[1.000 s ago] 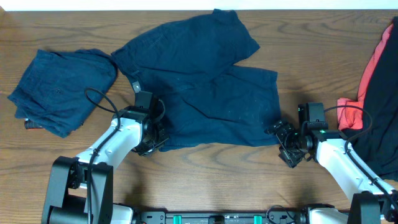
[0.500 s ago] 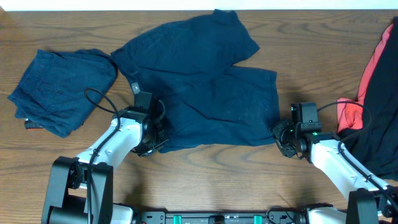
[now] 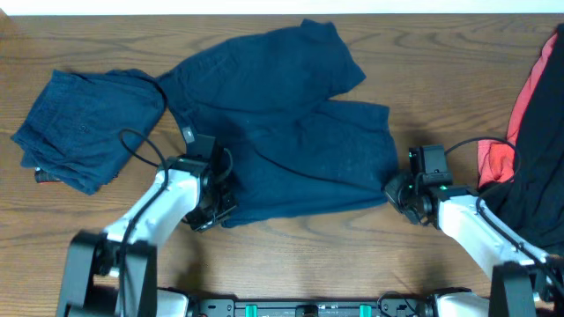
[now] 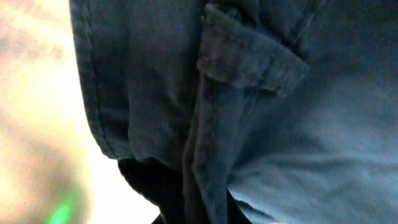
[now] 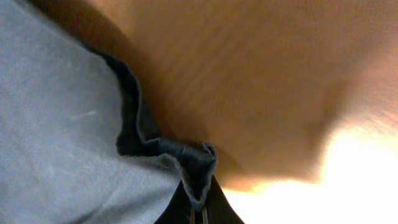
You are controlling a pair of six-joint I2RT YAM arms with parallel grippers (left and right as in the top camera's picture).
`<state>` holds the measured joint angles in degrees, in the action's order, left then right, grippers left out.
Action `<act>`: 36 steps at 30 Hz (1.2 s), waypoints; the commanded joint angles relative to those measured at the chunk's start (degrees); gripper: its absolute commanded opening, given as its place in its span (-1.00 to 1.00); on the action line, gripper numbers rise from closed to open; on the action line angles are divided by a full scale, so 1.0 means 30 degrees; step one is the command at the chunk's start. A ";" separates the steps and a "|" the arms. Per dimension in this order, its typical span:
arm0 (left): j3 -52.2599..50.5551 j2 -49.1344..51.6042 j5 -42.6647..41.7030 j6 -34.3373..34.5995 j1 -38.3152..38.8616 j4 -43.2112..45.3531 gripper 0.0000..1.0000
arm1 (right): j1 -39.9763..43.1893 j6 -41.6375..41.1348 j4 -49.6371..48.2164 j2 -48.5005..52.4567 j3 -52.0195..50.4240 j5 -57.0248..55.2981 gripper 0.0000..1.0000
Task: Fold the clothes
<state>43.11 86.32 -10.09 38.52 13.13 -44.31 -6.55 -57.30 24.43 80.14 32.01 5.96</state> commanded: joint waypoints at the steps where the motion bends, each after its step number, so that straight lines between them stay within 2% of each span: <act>1: -0.0270 -0.2528 0.0612 -0.0328 0.1100 -0.1137 -0.88 | 0.1472 0.2193 0.1865 -0.2477 0.1268 -0.2208 -0.98; 4: -0.0262 -0.4969 0.0022 -0.0029 0.3024 -0.2062 -0.88 | 0.2943 0.3555 0.4415 -0.4940 0.2718 -0.2565 -0.98; 7: -0.0262 -0.7235 0.0015 0.1253 0.5530 -0.3249 -0.88 | 0.4328 0.4962 0.6878 -0.7140 0.4102 -0.2667 -0.98; 13: -0.0262 -1.1169 0.0131 0.5610 1.1060 -0.6229 -0.88 | 0.5821 0.7577 0.9333 -0.9632 0.6783 -0.2783 -0.98; 15: -0.0262 -1.2619 0.1137 0.6878 1.2531 -0.6375 -0.88 | 0.5778 0.8327 0.9355 -0.9785 0.7956 -0.2637 -0.97; 17: -0.0262 -1.3996 0.3453 0.7847 1.3245 -0.6375 -0.88 | 0.5646 0.9078 0.8874 -0.9573 0.8998 -0.2055 -0.97; 22: -0.0262 -1.6167 1.1584 1.0564 1.2721 -0.6120 -0.88 | 0.4495 1.0440 0.5836 -0.7191 1.1154 -0.0750 -0.97; 25: -0.0262 -1.6021 1.4877 1.0615 1.1723 -0.4663 -0.88 | 0.3322 1.0564 0.4816 -0.4721 1.2415 -0.0743 -0.98; 28: -0.0262 -1.5045 1.5810 1.0171 1.0316 -0.2900 -0.88 | 0.2186 1.0724 0.3657 -0.2025 1.3355 -0.0743 -0.97; 32: -0.0262 -1.2517 1.5781 0.8138 0.7745 0.0044 -0.88 | 0.0765 1.1438 0.1545 0.1508 1.4149 -0.0758 -0.98; 36: -0.0262 -0.9114 1.3894 0.5304 0.4583 0.3716 -0.88 | -0.0379 1.1555 -0.0736 0.4481 1.4280 -0.0896 -0.97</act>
<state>43.42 54.02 28.32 61.84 32.62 -35.42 -6.81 -24.88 24.56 89.45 73.14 11.00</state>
